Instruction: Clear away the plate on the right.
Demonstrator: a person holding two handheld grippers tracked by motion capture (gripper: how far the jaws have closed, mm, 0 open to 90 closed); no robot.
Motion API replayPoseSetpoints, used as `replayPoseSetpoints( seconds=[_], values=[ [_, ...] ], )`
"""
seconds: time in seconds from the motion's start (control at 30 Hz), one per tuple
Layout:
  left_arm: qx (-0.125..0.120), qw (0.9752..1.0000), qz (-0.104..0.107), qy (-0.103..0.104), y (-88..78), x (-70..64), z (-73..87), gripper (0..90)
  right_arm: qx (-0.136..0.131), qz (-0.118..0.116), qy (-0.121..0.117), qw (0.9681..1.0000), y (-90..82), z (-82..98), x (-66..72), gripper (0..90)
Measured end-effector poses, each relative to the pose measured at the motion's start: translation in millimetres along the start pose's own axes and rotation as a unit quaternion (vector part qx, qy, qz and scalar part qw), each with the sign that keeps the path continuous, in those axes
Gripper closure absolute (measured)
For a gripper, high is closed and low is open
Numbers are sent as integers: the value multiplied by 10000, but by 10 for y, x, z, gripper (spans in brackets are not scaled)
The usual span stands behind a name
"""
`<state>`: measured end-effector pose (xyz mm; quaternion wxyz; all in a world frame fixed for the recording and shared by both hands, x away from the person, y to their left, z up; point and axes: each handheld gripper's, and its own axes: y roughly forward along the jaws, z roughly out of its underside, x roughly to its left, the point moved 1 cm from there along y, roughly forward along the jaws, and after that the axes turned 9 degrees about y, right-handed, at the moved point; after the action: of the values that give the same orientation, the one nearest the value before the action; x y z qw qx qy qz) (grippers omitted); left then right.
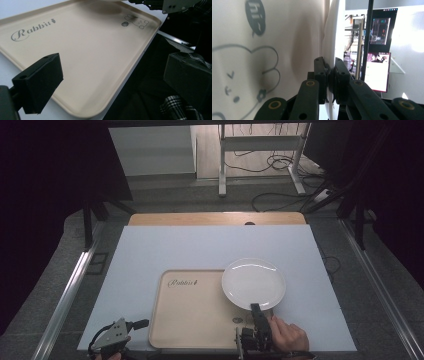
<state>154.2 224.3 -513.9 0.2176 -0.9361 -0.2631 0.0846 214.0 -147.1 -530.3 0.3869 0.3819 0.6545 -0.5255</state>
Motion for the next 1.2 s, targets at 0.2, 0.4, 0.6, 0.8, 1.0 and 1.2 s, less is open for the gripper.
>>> replayPoseSetpoints(
  seconds=[0.2,0.4,0.6,0.8,1.0,1.2],
  values=[
    [1,10000,0,2,-1,0,0,17,-119,-44,-42,9999,-13,-95,20,834],
    [-4,10000,-2,2,-2,-1,0,17,-270,-67,-89,9996,-19,-206,57,832],
    [-5,10000,-4,3,-2,-1,0,17,-401,-121,-160,9990,-36,-316,75,832],
    [-9,10000,-14,12,-4,-2,0,17,-615,-114,-213,9978,-42,-441,127,832],
    [-17,10000,-20,15,-6,-4,1,17,-793,-159,-290,9963,-44,-542,174,832],
    [-17,10000,-24,18,-7,-5,1,17,-878,-214,-319,9954,-48,-617,221,832]
  ],
)
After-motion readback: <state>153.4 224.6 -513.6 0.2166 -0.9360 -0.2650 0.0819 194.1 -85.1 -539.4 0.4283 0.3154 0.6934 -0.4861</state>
